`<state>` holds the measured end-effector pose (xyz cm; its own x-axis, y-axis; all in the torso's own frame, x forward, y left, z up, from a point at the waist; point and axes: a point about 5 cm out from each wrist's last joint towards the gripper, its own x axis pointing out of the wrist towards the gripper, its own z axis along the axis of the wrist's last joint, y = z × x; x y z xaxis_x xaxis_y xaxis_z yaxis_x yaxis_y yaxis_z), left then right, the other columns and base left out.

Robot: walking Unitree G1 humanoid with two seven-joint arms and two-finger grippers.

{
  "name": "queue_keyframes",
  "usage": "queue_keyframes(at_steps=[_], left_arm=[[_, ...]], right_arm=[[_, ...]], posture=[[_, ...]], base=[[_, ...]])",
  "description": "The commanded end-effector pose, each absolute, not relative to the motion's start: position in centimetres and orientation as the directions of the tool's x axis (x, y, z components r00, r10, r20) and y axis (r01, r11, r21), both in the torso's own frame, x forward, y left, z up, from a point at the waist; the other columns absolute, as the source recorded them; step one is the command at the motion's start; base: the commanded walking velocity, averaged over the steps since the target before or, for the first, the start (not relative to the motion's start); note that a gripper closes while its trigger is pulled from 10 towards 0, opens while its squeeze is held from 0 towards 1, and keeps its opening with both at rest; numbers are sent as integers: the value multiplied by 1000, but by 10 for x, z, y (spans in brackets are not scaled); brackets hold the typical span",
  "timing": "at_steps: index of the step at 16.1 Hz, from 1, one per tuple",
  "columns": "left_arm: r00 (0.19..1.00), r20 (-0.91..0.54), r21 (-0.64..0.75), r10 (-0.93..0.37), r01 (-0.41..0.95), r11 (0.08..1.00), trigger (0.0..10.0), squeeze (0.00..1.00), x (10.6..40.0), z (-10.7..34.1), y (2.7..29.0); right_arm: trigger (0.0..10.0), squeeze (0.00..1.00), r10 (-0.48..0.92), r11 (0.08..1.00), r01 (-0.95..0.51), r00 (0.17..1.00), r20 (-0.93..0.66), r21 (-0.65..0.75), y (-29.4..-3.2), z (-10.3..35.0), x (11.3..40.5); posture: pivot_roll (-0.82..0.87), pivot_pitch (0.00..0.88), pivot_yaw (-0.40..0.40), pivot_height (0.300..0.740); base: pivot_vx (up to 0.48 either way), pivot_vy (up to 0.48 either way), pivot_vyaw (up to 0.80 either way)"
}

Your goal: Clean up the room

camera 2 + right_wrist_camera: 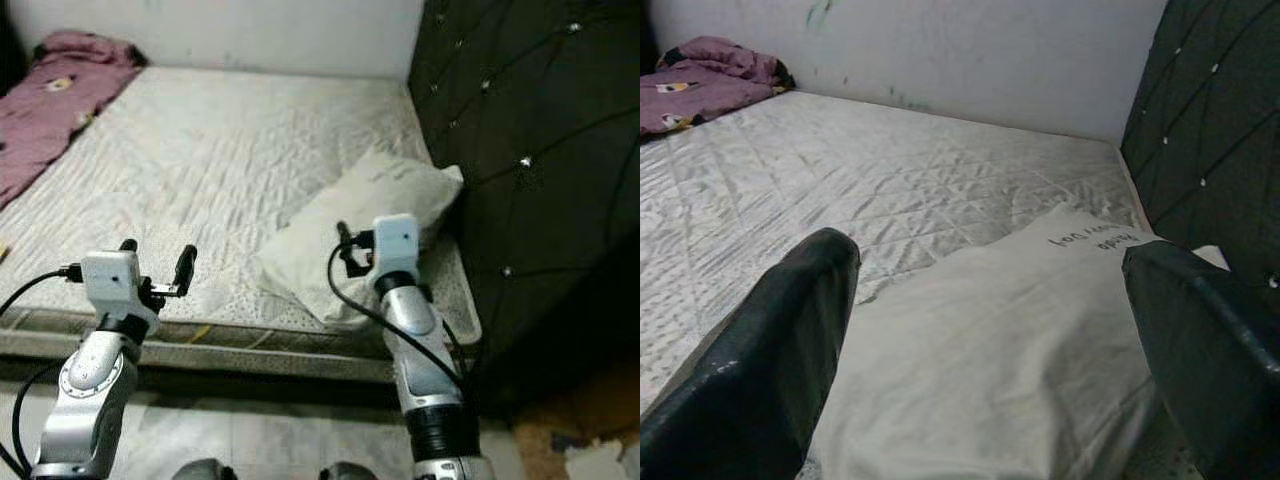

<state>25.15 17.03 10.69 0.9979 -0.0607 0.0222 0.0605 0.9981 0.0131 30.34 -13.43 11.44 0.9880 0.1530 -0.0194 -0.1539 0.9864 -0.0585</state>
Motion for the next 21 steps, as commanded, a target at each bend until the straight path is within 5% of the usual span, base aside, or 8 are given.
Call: queue_keyframes(at_steps=[1, 21], left_arm=[[998, 35, 13, -55, 55, 998, 10000, 0, 252, 110, 173], [996, 38, 17, -83, 83, 996, 10000, 0, 252, 109, 172]], right_arm=[[10000, 0, 156, 986, -157, 988, -11, -51, -131, 118, 305], [10000, 0, 154, 987, -155, 988, -18, -43, -131, 116, 306]], posture=[[-67, 0, -31, 740], [-61, 0, -24, 740]], base=[[0, 0, 0], [245, 0, 0]])
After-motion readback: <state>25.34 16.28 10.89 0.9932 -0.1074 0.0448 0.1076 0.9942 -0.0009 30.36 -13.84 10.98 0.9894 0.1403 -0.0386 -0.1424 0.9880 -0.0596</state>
